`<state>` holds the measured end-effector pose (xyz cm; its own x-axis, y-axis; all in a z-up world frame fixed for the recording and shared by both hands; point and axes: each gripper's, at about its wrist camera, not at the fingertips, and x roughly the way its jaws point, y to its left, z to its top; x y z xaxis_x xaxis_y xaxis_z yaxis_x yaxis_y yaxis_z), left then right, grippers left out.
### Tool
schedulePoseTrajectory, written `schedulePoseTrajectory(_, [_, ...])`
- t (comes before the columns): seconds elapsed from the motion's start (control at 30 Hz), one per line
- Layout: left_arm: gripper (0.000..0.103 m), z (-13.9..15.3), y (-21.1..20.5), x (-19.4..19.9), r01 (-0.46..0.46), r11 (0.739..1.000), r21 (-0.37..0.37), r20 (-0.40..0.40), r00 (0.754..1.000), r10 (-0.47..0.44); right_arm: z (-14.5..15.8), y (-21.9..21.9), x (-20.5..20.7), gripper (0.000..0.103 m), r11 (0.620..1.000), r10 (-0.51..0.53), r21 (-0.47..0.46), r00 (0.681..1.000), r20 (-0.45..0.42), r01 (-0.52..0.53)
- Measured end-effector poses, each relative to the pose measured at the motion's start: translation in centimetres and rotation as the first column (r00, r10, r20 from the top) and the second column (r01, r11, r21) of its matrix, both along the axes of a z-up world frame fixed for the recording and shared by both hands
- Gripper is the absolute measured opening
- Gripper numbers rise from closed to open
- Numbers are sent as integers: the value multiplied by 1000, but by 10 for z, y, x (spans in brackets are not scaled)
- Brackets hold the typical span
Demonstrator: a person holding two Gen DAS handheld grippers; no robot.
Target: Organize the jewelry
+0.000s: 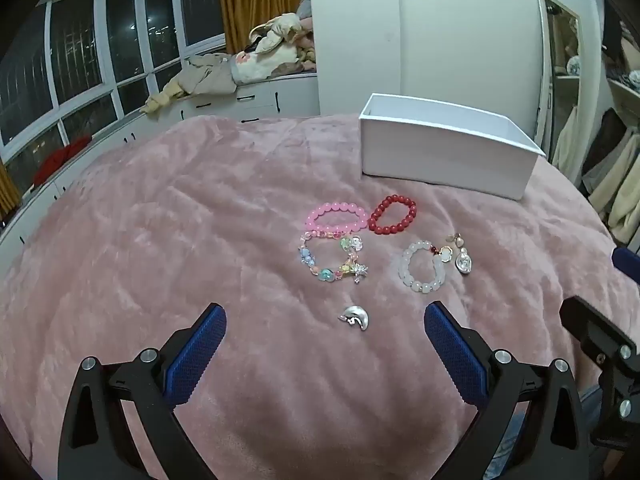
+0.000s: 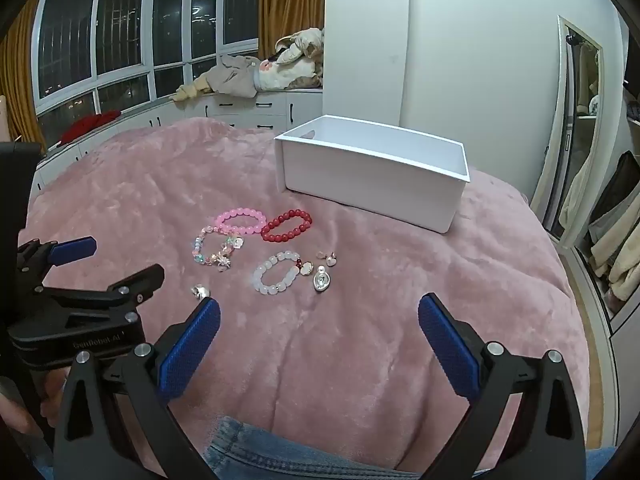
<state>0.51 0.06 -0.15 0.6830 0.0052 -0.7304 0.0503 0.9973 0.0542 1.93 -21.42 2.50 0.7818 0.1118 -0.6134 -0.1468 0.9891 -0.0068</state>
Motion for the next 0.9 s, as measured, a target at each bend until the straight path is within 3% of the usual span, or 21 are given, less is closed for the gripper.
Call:
schedulePoseTrajectory(0.1, [100,2,-4,-3,25,1000,10,50,998,-25,-1,0,1,98,1000,5,-3,1000,-6,-5])
schedulePoseTrajectory(0.9, [100,0,-5,-8,25,1000,-5,53,998,-25,4,-2,-4,98,1000,-5,16,1000,24,5])
